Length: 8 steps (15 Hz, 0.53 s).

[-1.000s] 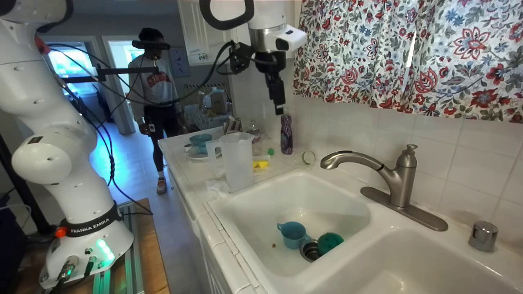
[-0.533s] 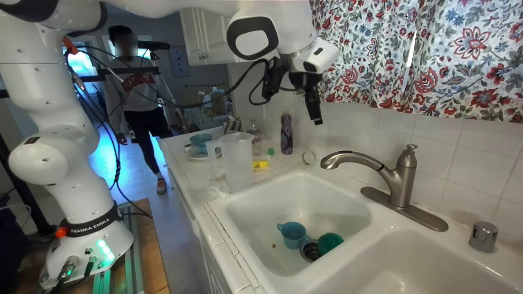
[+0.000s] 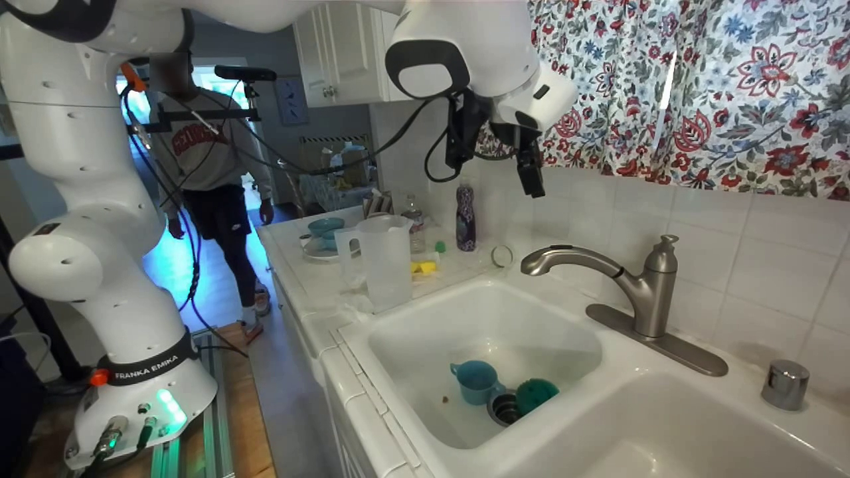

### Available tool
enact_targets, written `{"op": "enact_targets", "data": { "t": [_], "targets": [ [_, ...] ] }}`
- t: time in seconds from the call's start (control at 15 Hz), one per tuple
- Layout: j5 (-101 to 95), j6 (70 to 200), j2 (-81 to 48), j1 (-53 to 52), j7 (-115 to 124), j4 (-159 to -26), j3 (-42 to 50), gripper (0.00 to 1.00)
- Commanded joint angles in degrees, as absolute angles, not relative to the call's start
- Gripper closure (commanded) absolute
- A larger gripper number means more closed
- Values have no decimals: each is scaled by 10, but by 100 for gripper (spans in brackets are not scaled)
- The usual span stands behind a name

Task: Open the tap

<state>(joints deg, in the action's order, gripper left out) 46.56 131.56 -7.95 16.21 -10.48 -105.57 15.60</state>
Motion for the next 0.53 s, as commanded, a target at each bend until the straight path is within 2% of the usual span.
{"op": "enact_targets", "data": {
  "t": [0.0, 0.47],
  "targets": [
    [476, 1312, -119, 180, -73, -1015, 157, 0],
    [487, 1230, -263, 270, 18, -846, 165, 0]
  ]
}}
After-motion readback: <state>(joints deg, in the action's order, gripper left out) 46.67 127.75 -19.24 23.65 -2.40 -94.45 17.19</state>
